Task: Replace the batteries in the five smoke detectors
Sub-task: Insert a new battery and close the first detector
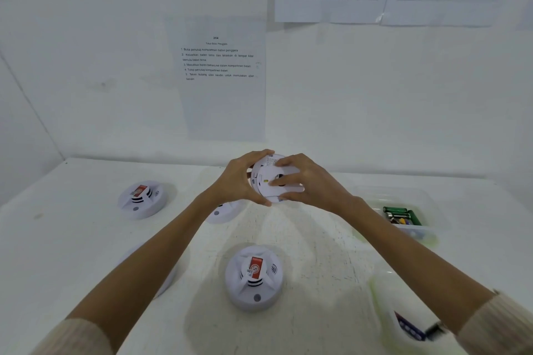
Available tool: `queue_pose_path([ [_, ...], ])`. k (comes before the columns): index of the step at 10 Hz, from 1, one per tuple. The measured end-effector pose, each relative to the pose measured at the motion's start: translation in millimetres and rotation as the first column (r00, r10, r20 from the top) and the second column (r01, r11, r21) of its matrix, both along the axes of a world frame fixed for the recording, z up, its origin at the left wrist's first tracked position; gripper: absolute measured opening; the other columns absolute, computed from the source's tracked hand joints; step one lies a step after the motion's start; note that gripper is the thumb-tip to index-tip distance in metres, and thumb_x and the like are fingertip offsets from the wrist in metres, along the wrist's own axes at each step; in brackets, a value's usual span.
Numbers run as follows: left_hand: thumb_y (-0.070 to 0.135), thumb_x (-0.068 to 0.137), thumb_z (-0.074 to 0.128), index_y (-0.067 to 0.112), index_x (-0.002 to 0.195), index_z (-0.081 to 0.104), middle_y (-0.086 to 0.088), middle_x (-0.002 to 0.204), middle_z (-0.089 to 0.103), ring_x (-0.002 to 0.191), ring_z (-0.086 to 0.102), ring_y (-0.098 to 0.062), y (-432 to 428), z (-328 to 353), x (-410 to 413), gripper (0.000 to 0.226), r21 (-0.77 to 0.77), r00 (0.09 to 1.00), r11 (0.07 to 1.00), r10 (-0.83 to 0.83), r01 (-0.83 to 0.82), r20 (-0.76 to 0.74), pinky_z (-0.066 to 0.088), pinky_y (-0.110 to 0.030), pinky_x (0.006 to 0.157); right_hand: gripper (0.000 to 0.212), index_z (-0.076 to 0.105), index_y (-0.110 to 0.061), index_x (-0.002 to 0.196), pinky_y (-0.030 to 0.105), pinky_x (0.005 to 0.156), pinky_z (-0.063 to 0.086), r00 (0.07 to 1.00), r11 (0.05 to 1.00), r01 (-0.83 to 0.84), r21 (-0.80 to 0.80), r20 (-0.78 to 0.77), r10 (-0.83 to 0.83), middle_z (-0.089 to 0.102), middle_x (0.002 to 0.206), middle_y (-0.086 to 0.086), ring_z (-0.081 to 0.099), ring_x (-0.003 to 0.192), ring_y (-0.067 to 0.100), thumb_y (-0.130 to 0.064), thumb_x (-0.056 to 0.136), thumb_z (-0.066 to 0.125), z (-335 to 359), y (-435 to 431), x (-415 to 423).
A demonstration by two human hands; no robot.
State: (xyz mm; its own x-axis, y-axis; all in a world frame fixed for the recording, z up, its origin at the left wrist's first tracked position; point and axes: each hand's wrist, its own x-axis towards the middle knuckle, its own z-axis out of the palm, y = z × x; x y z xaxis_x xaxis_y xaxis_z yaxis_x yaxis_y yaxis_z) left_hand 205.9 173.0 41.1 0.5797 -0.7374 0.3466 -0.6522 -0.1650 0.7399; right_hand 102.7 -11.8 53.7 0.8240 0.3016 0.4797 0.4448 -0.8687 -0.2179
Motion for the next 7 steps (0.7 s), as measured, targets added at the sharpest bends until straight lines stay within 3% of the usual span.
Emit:
queue_pose_path([
  [1,0.043,0.037,0.084,0.029,0.127,0.044,0.021,0.120,0.053,0.105,0.052,0.012,-2.2,-0.2,-1.0,0.099,-0.006,1.000,1.000,-0.008,0.008,-0.007,0.044,-0.006,0.083,0.027,0.072,-0.019,0.101,0.028,0.089,0.045,0.999,0.999,0.006,0.042,0.042,-0.008,0.057,0.119,0.008,0.051,0.111,0.025,-0.024,0.074,0.074,1.4,6.2,-1.8],
  [2,0.047,0.038,0.083,0.033,0.126,0.043,0.023,0.120,0.052,0.106,0.051,0.013,-2.5,1.6,-0.6,0.098,0.008,1.000,1.000,-0.002,0.002,0.000,0.042,-0.006,0.086,0.029,0.068,-0.016,0.105,0.017,0.097,0.033,1.000,0.995,-0.011,0.096,0.022,0.009,0.056,0.121,0.004,0.046,0.110,0.014,-0.029,0.079,0.068,3.5,-0.9,-8.7],
  [3,0.049,0.039,0.083,0.036,0.126,0.043,0.021,0.123,0.052,0.111,0.050,0.010,-3.5,2.9,-0.4,0.097,0.018,1.000,1.000,-0.004,0.004,0.024,0.043,-0.010,0.091,0.032,0.069,-0.016,0.109,0.052,0.097,0.024,0.845,0.829,0.534,0.168,-0.095,-0.526,0.053,0.124,-0.001,0.056,0.107,0.005,-0.021,0.077,0.074,-31.6,-7.0,29.0],
  [4,0.046,0.038,0.084,0.028,0.128,0.045,0.015,0.125,0.054,0.112,0.051,0.005,-5.4,2.8,-0.3,0.100,0.003,0.999,1.000,-0.016,0.016,0.041,0.044,-0.013,0.092,0.028,0.072,-0.021,0.103,0.028,0.078,0.046,-0.079,-0.082,0.884,0.461,-0.026,-0.997,0.067,0.109,-0.006,0.067,0.091,0.012,-0.027,0.075,0.072,-71.0,17.6,141.2],
  [5,0.046,0.037,0.084,0.026,0.129,0.046,0.013,0.125,0.054,0.112,0.051,0.005,-4.7,3.8,-0.6,0.101,-0.006,0.999,1.000,-0.017,0.017,0.041,0.046,-0.013,0.090,0.027,0.072,-0.019,0.105,0.022,0.083,0.045,0.796,0.802,0.592,0.083,0.096,-0.598,0.062,0.117,0.008,0.056,0.106,0.015,-0.021,0.078,0.069,-50.6,-11.0,36.0],
  [6,0.046,0.038,0.084,0.027,0.127,0.047,0.016,0.122,0.054,0.110,0.051,0.008,-4.7,2.2,-1.4,0.098,-0.009,0.999,1.000,-0.018,0.019,0.035,0.046,-0.011,0.087,0.027,0.069,-0.030,0.107,0.024,0.088,0.041,0.996,0.992,-0.085,-0.096,0.004,0.086,0.054,0.127,0.008,0.047,0.116,0.022,-0.025,0.081,0.064,-4.8,-12.7,2.0],
  [7,0.044,0.039,0.084,0.027,0.126,0.048,0.018,0.120,0.055,0.107,0.051,0.008,-5.4,1.2,-2.8,0.096,-0.034,0.999,0.999,-0.008,0.009,0.031,0.046,-0.009,0.084,0.028,0.069,-0.030,0.107,0.027,0.088,0.043,0.999,0.994,-0.027,-0.102,0.017,0.029,0.057,0.125,0.007,0.050,0.111,0.025,-0.029,0.079,0.063,-2.1,-7.2,8.2],
])
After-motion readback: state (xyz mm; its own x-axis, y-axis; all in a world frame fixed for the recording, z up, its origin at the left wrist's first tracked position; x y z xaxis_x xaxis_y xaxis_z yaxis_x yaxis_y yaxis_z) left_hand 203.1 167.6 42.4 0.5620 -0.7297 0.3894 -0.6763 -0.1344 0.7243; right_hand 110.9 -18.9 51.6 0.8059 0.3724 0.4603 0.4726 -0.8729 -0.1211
